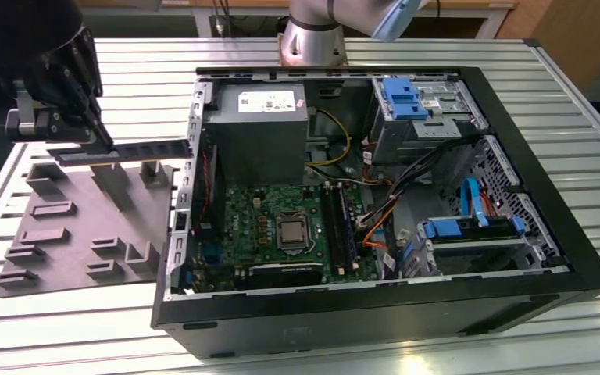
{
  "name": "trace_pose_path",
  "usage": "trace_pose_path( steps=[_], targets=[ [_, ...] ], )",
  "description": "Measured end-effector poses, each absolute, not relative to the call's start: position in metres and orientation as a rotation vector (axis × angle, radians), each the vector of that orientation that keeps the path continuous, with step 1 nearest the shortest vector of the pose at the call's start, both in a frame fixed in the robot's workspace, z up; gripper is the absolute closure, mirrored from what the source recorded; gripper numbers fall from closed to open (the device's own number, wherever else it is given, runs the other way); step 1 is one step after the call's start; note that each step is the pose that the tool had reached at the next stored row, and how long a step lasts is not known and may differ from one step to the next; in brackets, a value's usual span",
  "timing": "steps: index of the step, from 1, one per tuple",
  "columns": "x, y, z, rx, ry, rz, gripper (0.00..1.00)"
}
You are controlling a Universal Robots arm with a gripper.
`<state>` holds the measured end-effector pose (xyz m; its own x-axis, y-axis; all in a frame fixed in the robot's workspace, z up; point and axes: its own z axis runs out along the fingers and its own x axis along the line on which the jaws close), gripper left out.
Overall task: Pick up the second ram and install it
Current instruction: 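Pick up the second ram and move it above second insertion slot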
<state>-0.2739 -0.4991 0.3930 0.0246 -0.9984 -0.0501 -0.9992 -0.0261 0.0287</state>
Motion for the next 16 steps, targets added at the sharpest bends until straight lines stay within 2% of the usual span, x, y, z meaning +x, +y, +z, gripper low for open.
trace_pose_path(
  steps=[16],
  targets=[
    [-0.2645, -0.4991, 0.3930, -2.238, 2.182, 0.088, 0.88]
  ],
)
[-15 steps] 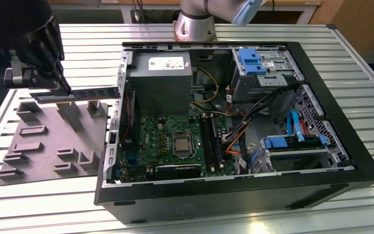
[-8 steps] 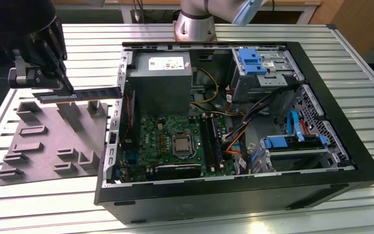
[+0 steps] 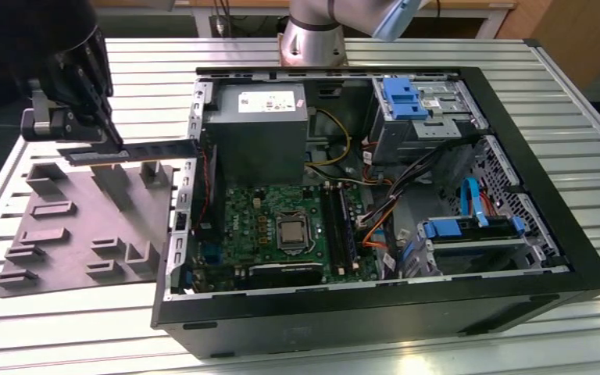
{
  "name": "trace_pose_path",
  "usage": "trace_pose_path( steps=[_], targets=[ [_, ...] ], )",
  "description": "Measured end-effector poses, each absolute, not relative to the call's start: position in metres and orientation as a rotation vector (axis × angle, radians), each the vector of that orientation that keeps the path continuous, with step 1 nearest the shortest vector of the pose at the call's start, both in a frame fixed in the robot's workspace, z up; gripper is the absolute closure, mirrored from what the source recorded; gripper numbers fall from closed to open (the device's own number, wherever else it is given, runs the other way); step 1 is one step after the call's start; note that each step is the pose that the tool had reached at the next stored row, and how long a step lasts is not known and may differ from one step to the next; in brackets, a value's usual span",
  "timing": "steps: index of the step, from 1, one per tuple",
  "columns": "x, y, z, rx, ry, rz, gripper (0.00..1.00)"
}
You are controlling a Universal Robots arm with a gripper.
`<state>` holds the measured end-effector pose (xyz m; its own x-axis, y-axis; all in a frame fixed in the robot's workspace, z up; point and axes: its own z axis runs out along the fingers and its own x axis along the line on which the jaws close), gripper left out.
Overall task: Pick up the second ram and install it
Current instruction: 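Pick up the second ram and move it above second insertion slot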
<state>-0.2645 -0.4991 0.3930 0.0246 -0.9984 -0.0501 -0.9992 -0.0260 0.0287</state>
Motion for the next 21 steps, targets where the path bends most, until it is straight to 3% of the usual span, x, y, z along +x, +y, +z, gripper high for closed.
trace_pose_path(
  steps=[21],
  targets=[
    [-0.249, -0.499, 0.393, -2.238, 2.182, 0.088, 0.88]
  ],
)
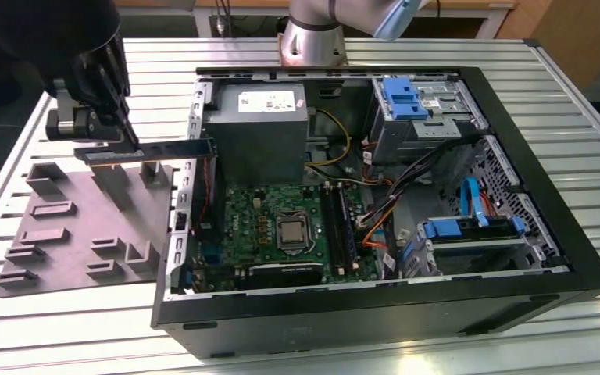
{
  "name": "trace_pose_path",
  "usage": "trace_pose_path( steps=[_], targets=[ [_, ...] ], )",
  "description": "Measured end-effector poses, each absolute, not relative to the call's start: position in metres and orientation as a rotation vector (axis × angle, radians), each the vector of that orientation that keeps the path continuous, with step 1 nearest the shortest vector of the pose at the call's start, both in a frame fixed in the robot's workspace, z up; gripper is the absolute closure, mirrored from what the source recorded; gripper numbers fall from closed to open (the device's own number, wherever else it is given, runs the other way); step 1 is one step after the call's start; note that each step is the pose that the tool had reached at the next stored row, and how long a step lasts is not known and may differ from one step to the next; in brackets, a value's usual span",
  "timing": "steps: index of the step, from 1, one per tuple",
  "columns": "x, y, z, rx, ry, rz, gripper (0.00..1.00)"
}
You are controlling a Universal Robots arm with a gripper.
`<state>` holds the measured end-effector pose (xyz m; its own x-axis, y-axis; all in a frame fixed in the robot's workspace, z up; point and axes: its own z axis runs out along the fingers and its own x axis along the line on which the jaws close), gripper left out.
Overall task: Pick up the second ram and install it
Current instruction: 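Pick up the second ram and move it above second insertion slot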
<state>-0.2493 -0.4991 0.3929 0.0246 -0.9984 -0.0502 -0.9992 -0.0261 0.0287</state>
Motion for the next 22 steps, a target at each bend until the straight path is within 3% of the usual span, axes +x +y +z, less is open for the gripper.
trace_pose_path(
  steps=[22],
  targets=[
    [-0.234, -0.499, 0.393, -2.238, 2.182, 0.088, 0.88]
  ],
)
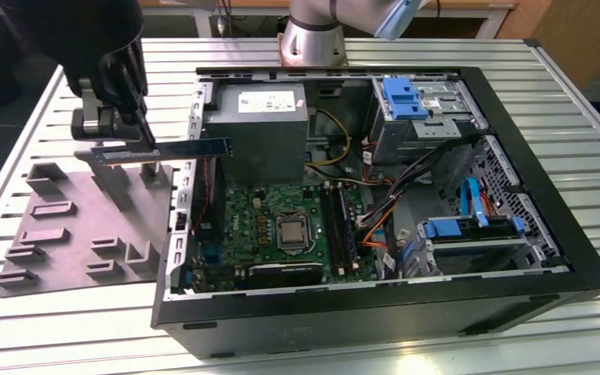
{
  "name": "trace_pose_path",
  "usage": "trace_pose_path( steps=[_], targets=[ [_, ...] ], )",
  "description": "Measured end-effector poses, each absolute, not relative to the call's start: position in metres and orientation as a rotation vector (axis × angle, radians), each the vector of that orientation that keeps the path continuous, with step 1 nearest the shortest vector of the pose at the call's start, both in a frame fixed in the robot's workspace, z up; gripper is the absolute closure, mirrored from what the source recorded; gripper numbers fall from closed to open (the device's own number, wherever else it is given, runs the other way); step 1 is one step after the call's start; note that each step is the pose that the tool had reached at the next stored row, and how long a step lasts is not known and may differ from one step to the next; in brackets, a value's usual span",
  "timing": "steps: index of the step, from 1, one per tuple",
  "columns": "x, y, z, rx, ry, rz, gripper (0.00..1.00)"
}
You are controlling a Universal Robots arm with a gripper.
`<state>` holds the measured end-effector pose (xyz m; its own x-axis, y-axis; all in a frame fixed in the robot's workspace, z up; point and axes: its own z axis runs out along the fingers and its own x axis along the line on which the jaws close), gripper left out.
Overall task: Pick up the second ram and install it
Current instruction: 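Pick up the second ram and move it above second insertion slot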
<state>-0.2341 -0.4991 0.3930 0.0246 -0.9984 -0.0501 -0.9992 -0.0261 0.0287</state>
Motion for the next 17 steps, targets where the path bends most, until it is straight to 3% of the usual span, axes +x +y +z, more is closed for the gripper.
trace_pose_path(
  steps=[17],
  targets=[
    [-0.214, -0.499, 0.393, -2.238, 2.182, 0.088, 0.88]
  ],
)
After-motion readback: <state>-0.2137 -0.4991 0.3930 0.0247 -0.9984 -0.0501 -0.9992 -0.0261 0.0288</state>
